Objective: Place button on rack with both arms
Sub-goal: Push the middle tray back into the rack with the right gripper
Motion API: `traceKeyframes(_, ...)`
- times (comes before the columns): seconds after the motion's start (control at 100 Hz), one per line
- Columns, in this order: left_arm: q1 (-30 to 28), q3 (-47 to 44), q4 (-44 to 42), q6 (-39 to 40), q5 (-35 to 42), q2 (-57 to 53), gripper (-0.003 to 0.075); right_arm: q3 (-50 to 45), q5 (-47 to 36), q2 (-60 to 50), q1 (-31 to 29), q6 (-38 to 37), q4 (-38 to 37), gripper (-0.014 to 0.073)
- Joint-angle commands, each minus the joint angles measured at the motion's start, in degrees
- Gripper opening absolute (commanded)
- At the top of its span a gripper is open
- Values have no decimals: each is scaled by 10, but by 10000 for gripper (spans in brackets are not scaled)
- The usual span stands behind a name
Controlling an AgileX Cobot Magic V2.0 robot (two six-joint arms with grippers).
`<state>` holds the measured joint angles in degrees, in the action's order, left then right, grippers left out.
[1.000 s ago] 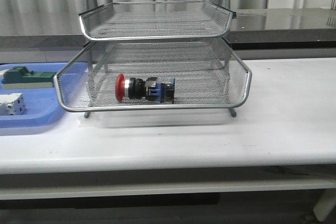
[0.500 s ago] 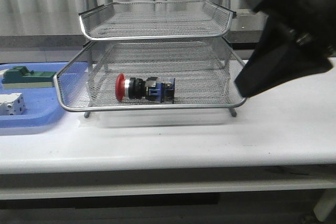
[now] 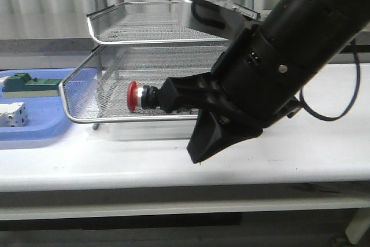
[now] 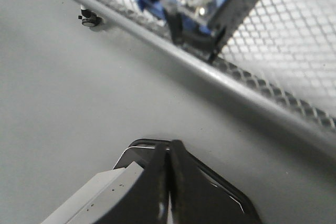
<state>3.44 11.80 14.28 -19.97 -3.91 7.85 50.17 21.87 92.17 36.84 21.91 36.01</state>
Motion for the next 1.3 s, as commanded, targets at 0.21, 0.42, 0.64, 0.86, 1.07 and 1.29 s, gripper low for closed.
traceKeyframes(0.21, -2, 14, 7, 4, 45, 6, -20, 83, -38, 42, 0, 12, -36, -66)
traceKeyframes(0.42, -2, 14, 7, 4, 45, 6, -20, 128, -83, 75, -3, 12, -66, -66)
traceKeyframes(0.64, -2, 14, 7, 4, 45, 6, -20, 181, -101, 116, -12, 12, -112, -66)
traceKeyframes(0.86, -2, 14, 7, 4, 45, 6, -20, 229, -99, 143, -54, 12, -116, -66)
traceKeyframes(1.07, -2, 14, 7, 4, 45, 6, -20, 237, -111, 145, -89, 12, -116, -66)
traceKeyframes(1.29, -2, 14, 7, 4, 45, 6, -20, 237, -51, 145, -90, 12, -114, -66)
